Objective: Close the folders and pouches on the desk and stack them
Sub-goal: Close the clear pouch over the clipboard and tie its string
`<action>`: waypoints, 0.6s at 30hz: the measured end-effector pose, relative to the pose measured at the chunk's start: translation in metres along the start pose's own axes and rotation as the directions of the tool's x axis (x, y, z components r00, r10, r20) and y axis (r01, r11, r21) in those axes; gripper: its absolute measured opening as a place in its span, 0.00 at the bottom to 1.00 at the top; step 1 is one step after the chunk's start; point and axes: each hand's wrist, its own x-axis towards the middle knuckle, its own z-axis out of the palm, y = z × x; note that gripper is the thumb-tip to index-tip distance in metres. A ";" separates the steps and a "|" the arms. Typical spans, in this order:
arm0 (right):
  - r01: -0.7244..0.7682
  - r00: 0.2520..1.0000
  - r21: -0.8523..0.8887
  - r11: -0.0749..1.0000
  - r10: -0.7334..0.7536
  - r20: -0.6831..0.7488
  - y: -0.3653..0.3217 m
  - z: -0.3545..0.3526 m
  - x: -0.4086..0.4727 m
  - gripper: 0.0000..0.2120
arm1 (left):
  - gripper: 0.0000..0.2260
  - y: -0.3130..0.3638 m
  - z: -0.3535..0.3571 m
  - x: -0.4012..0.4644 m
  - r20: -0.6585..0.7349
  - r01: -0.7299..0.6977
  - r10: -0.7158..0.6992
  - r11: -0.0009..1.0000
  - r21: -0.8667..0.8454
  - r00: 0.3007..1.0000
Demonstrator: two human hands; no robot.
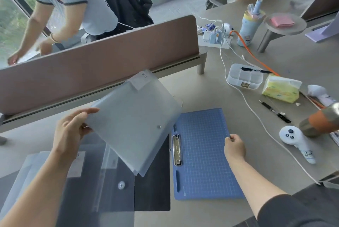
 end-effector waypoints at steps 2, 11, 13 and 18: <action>-0.008 1.000 -0.037 0.999 0.008 0.000 0.000 0.000 0.000 0.09 | 0.13 -0.005 0.003 0.001 -0.057 0.012 -0.011 1.000 0.013 0.998; -0.034 0.999 -0.273 0.961 0.023 -0.042 -0.001 0.003 0.003 0.10 | 0.16 -0.004 0.024 0.001 -0.067 0.068 -0.078 0.987 -0.149 0.995; 0.000 0.999 -0.288 0.958 -0.014 -0.044 -0.013 0.003 -0.004 0.15 | 0.16 -0.001 0.034 -0.001 -0.052 0.081 -0.092 0.979 -0.187 0.994; -0.109 0.970 0.481 0.870 -0.013 0.244 -0.057 0.010 -0.031 0.20 | 0.15 -0.001 0.063 -0.011 -0.005 0.135 -0.141 0.955 -0.265 0.990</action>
